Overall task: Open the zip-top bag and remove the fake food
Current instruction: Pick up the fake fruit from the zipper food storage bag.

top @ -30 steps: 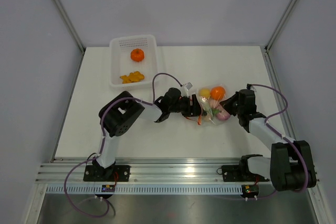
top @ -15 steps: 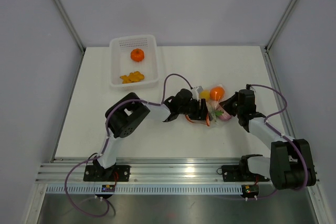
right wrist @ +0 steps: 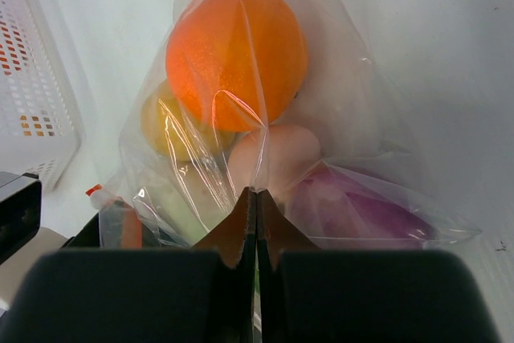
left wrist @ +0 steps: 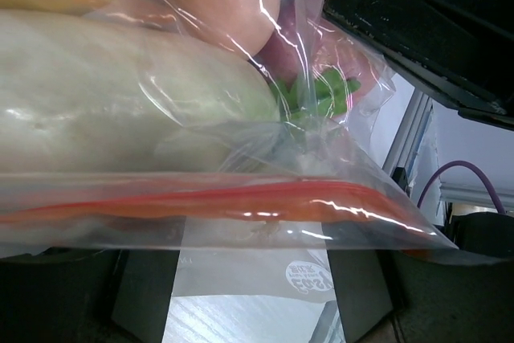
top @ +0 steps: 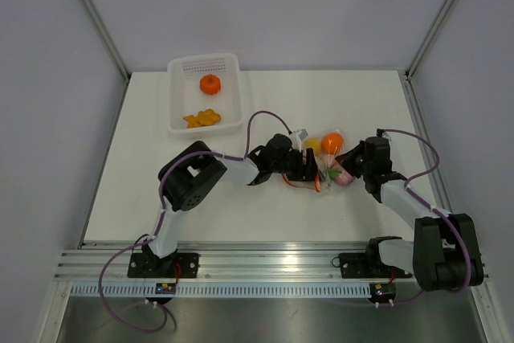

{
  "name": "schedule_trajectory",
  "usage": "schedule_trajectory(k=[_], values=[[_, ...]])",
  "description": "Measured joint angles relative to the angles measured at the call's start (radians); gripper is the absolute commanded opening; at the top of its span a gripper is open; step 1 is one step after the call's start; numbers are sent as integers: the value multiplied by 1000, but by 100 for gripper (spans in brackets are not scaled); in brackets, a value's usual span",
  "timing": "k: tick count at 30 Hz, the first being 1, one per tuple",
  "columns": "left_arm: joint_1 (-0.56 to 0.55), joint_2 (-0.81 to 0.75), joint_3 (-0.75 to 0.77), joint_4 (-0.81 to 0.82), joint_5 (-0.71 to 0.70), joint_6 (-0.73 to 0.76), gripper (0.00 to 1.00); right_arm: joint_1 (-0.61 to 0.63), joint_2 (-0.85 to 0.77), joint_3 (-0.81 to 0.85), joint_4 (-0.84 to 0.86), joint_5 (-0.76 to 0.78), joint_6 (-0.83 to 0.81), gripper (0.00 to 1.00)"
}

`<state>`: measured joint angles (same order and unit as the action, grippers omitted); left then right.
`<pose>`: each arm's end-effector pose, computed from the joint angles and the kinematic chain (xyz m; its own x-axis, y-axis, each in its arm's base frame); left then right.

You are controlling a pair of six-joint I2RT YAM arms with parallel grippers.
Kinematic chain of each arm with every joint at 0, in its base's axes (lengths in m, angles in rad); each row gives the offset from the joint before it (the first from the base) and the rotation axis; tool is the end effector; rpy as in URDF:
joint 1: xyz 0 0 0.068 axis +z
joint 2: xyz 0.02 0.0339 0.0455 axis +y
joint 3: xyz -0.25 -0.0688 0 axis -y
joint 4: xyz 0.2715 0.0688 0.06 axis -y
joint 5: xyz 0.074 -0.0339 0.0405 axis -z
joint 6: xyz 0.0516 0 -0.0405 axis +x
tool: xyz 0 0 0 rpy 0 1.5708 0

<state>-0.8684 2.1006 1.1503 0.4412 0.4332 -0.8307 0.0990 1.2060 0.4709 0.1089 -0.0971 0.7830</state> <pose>0.2797 -0.3640 0.0843 -0.8988 0.0245 -0.4378 0.3944 0.4815 -0.7827 0.2722 0.0321 0.1360 -0.5379 0.6521 -0.5342 0.2863 0.7374 0.6118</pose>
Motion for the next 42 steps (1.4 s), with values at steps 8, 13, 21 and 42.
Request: schedule_trajectory(k=[8, 13, 21, 42], values=[[-1, 3, 15, -26, 0, 1, 68, 71, -34, -26, 23, 55, 51, 0], [-13, 16, 40, -46, -1, 2, 64, 103, -20, -40, 57, 89, 95, 0], [-37, 44, 129, -175, -38, 34, 40, 109, 20, -40, 81, 96, 111, 0], [91, -21, 20, -148, 16, 11, 36, 26, -71, -16, -49, 229, 121, 0]])
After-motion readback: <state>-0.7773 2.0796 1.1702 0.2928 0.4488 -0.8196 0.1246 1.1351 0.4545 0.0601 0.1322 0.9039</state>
